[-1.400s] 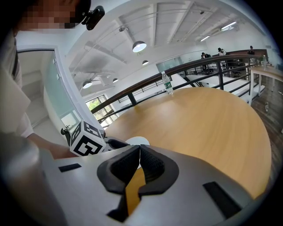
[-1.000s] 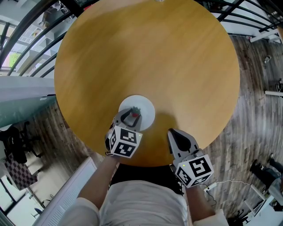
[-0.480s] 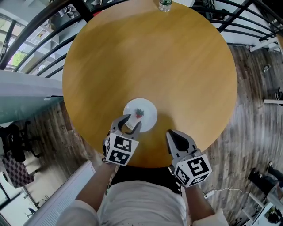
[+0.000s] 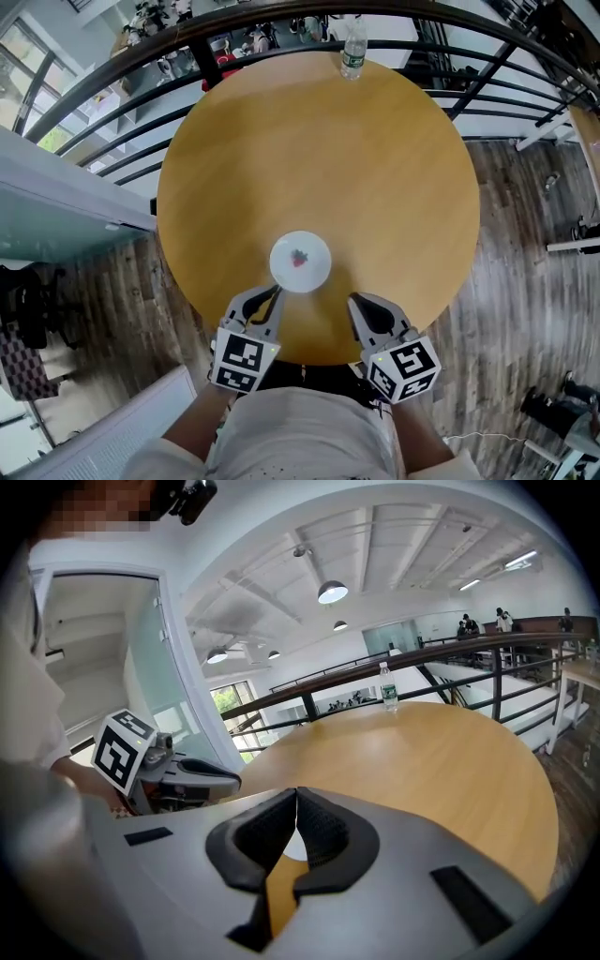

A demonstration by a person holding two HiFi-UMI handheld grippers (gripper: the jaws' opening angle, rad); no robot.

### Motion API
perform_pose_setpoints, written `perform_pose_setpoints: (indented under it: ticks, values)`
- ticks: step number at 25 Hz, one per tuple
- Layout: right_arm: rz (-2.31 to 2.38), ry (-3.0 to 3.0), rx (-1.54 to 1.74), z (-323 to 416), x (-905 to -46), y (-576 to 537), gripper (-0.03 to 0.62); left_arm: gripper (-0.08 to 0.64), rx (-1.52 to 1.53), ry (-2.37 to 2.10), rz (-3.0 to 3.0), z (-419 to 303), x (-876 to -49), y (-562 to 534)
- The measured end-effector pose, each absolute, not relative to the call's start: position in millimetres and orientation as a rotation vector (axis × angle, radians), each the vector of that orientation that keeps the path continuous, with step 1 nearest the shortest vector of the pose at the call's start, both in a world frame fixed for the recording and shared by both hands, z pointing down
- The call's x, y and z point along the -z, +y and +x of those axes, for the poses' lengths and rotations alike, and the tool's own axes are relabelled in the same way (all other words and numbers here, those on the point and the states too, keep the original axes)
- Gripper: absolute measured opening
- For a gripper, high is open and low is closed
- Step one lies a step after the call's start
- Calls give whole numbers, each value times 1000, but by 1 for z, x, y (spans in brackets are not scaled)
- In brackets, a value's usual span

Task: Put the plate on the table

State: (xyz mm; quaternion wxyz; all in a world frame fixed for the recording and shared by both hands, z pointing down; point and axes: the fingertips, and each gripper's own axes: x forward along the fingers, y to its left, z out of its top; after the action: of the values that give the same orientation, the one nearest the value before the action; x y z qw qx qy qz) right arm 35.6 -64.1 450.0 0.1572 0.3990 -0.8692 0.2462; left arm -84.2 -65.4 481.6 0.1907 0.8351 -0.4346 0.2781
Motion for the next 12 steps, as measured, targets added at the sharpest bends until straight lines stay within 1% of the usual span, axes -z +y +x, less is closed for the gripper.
perform_pose_setpoints:
  ticks: [12]
  values:
    - [1141, -2577, -566, 35, -374, -45, 26, 25, -545, -1381, 2315, -98, -402, -21]
